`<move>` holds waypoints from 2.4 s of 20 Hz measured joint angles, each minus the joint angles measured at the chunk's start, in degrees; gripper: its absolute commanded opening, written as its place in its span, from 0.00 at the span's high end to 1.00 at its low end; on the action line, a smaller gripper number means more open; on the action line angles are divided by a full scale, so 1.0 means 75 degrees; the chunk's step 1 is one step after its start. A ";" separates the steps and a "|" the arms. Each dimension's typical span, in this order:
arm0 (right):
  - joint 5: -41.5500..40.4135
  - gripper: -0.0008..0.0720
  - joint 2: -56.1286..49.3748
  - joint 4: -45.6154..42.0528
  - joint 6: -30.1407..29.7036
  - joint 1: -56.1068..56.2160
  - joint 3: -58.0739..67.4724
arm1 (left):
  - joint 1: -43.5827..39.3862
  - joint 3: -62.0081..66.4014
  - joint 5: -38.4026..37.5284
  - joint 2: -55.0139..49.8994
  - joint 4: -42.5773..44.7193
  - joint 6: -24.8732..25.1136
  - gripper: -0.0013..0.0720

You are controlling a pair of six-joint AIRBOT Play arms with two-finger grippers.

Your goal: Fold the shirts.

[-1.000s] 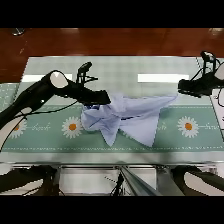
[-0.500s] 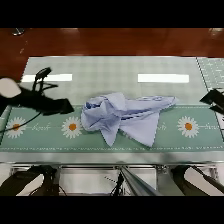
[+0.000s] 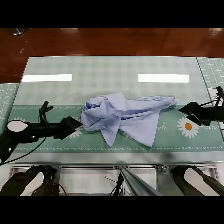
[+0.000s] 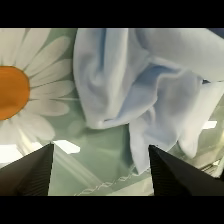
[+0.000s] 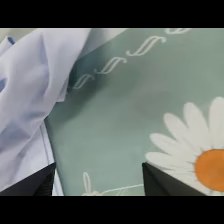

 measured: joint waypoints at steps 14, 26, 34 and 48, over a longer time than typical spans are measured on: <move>-0.0557 0.13 -0.0041 0.0612 0.0000 0.0423 -0.0061 | -0.1923 0.0968 0.1559 -0.2250 -0.1967 0.1253 0.95; -0.0807 0.13 -0.2690 0.2457 -0.0679 0.0769 0.1271 | -0.1958 0.1419 0.1241 -0.2334 -0.2063 0.1390 0.95; -0.0140 0.96 -0.3483 0.2565 -0.0370 0.1749 0.2940 | -0.1757 0.2189 0.1105 -0.2235 -0.1993 0.1396 0.95; 0.1754 0.96 0.0600 -0.0175 0.0947 0.1856 1.0722 | -0.0169 1.2068 0.0172 -0.0076 0.1483 -0.0743 0.95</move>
